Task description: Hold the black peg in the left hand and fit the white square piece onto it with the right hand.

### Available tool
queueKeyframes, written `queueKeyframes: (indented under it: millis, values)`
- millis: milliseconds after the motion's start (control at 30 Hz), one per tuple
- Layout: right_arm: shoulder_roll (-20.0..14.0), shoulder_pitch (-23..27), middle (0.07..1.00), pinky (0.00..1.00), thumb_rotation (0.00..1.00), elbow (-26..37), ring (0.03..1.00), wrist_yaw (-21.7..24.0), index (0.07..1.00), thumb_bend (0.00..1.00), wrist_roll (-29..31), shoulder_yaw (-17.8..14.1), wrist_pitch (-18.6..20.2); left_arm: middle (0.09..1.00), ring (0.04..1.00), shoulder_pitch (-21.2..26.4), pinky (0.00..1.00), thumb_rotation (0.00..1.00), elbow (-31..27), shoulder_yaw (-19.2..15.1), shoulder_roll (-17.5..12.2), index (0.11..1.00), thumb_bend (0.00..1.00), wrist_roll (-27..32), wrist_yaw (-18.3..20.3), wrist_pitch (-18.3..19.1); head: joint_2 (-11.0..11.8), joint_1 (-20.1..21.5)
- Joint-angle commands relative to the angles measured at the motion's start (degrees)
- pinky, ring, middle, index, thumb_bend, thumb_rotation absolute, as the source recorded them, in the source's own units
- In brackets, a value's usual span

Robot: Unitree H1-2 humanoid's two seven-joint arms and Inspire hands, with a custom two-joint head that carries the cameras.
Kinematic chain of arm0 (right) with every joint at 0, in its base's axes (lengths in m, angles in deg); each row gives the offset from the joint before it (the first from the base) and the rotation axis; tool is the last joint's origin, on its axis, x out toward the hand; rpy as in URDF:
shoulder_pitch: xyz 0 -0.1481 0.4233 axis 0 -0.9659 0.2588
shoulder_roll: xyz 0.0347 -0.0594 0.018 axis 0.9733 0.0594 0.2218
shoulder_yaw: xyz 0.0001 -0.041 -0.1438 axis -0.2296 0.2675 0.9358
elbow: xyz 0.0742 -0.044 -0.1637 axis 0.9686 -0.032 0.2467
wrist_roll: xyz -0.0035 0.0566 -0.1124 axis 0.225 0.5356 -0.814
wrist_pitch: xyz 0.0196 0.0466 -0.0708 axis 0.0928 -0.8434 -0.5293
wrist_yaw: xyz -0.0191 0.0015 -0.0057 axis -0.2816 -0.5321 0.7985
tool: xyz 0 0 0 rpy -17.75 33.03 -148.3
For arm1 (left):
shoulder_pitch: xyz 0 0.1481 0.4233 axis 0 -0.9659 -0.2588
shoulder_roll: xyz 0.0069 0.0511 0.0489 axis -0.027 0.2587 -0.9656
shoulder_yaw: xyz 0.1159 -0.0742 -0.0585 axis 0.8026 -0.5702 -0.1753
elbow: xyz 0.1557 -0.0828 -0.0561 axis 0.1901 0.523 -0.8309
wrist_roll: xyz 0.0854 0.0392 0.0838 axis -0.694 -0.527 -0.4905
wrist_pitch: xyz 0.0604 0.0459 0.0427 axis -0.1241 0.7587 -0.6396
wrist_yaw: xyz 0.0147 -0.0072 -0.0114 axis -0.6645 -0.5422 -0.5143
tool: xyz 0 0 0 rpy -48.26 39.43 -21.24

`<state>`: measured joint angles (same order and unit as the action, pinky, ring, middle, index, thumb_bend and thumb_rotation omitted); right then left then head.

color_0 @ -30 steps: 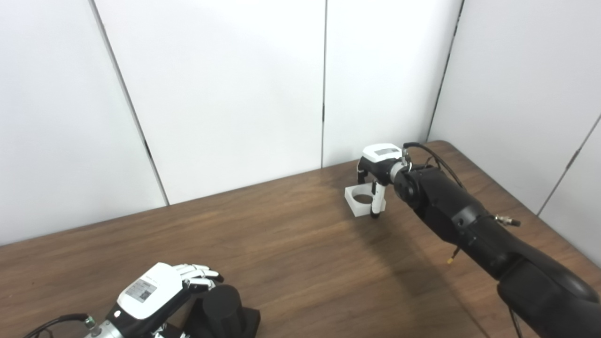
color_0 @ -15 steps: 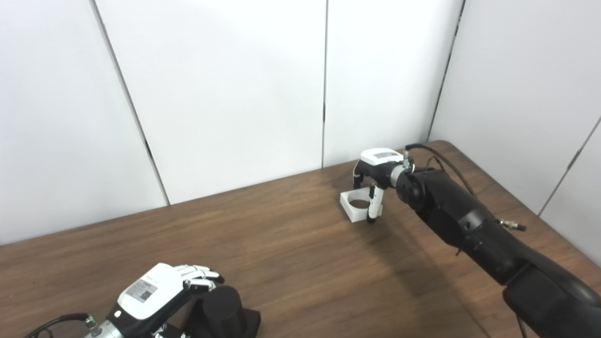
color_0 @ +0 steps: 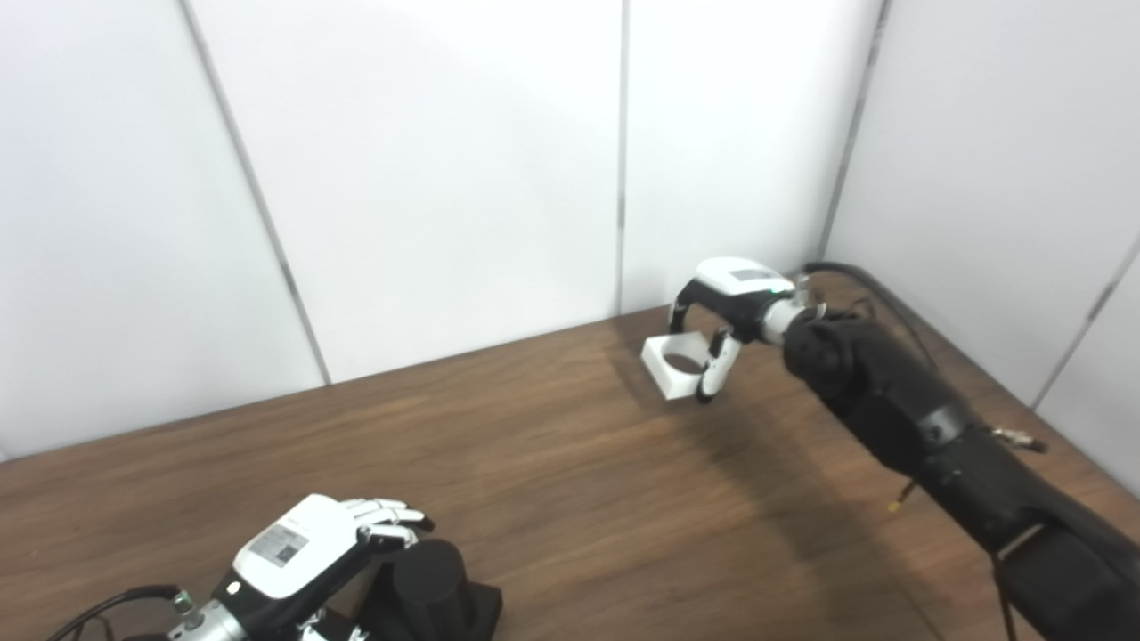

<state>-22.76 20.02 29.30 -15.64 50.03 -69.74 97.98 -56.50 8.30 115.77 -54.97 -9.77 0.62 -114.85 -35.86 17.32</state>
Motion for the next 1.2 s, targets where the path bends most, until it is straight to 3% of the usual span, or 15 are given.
queueKeyframes:
  millis: [0, 433, 933, 1167]
  values:
    - [-2.1, 1.7, 0.778, 0.81, 0.13, 3.2, 0.896, -0.1, 0.48, 0.52, 0.9, -1.4, -1.7, 0.82, 0.832, -1.9, 0.74, 0.06, 2.5, 1.9, -0.3, 0.491, 0.52, -4.1, 4.2, 0.3, -0.2, -0.7]
    - [-3.3, 1.7, 0.774, 0.74, 0.13, 12.2, 0.879, 3.9, 0.48, 0.52, 3.2, -1.8, -6.1, 0.841, 0.857, -1.9, 0.76, 0.07, 2.6, -1.8, 3.5, 0.493, 0.52, -6.7, 8.1, 0.4, -3.8, -10.6]
    - [-2.1, 2.8, 0.781, 0.74, 0.13, 23.4, 0.871, 11.5, 0.479, 0.52, 5.2, -0.4, -8.8, 0.85, 0.871, -2.0, 0.77, 0.07, 3.9, -4.7, 7.3, 0.492, 0.52, -7.8, 9.6, 0.4, -5.3, -16.7]
    - [0.6, 3.0, 0.775, 0.71, 0.13, 26.1, 0.862, 12.8, 0.479, 0.52, 6.9, 0.6, -10.6, 0.862, 0.879, -1.9, 0.77, 0.07, 3.7, -5.6, 8.5, 0.492, 0.52, -8.9, 10.4, 0.9, -5.8, -18.4]
